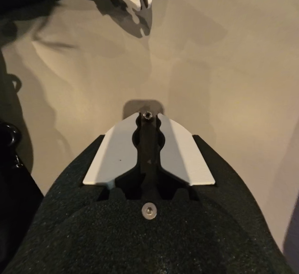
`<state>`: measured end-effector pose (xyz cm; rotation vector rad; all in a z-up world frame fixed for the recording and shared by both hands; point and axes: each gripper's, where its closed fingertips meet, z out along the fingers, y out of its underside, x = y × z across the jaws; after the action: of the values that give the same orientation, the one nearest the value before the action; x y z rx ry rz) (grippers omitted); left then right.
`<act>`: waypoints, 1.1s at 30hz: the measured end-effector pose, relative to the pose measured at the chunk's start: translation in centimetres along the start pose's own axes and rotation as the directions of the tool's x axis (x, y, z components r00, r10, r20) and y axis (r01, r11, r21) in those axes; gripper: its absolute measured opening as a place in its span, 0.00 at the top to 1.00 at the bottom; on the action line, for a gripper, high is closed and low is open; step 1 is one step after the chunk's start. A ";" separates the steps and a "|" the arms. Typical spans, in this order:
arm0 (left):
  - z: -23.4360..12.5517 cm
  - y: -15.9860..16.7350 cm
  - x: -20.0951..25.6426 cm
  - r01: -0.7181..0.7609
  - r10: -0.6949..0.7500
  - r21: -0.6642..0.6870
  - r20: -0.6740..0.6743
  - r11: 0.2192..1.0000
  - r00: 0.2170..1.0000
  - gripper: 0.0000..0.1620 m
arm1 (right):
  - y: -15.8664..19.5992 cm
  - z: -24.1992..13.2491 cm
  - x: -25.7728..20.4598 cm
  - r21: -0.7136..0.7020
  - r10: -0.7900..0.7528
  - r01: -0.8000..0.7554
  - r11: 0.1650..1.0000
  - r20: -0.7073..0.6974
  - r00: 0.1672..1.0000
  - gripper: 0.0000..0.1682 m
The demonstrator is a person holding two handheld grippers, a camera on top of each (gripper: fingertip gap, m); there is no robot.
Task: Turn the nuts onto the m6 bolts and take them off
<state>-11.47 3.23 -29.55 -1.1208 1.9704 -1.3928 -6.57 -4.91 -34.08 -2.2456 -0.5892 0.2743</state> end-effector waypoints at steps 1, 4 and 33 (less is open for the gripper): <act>0.0 0.0 0.0 0.000 0.000 0.000 0.000 1.000 1.000 0.97 | 0.1 0.1 0.0 -0.008 -0.009 0.009 1.000 -0.002 1.000 0.90; 0.0 0.0 0.0 0.000 0.000 -0.001 -0.001 1.000 1.000 0.97 | 0.1 0.3 -0.1 -0.010 -0.018 0.018 1.000 -0.003 1.000 0.93; 0.1 0.0 0.1 -0.014 0.014 0.002 -0.010 1.000 1.000 0.97 | -13.9 2.4 -0.8 0.260 -0.087 0.062 0.964 0.086 0.992 0.94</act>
<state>-11.44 3.05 -29.58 -1.0994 1.9798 -1.3946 -12.71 4.37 -25.36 -1.9640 -0.6496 0.4003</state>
